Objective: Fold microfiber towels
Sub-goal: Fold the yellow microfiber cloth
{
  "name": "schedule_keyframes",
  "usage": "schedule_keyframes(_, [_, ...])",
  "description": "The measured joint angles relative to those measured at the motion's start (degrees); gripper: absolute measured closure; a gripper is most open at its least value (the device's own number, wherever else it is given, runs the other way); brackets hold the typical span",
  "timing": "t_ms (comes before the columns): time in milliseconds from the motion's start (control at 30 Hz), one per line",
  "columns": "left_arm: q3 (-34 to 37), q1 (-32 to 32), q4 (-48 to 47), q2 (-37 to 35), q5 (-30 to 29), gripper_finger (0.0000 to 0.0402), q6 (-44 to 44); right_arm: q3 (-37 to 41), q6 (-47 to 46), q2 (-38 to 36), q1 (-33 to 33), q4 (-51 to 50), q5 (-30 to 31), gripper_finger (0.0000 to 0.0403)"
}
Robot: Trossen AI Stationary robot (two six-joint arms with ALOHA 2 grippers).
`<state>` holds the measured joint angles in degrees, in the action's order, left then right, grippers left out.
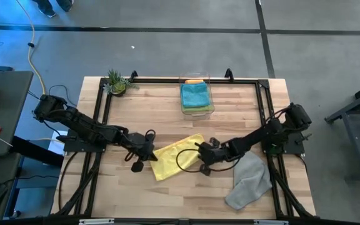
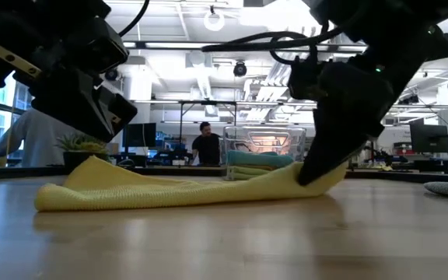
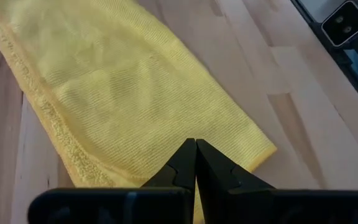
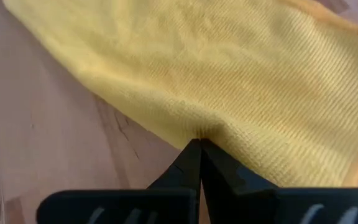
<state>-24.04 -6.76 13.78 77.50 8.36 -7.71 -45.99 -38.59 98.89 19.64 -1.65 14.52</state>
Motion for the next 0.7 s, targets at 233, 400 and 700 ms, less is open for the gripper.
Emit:
schedule_keyframes(233, [0.0, 0.0, -2.3, 0.0, -0.1, 0.0402, 0.5, 0.0, -2.1, -1.9, -1.1, 0.1, -7.0, 0.0403])
schedule_keyframes(400, [0.0, 0.0, -2.1, 0.0, -0.1, 0.0402, 0.5, 0.0, -4.7, -4.6, 1.1, -5.8, -11.8, 0.0403])
schedule_keyframes(700, [0.0, 0.0, -1.5, 0.0, -0.4, 0.0402, 0.5, 0.0, -2.5, -8.2, 2.4, -2.8, -0.1, 0.0403])
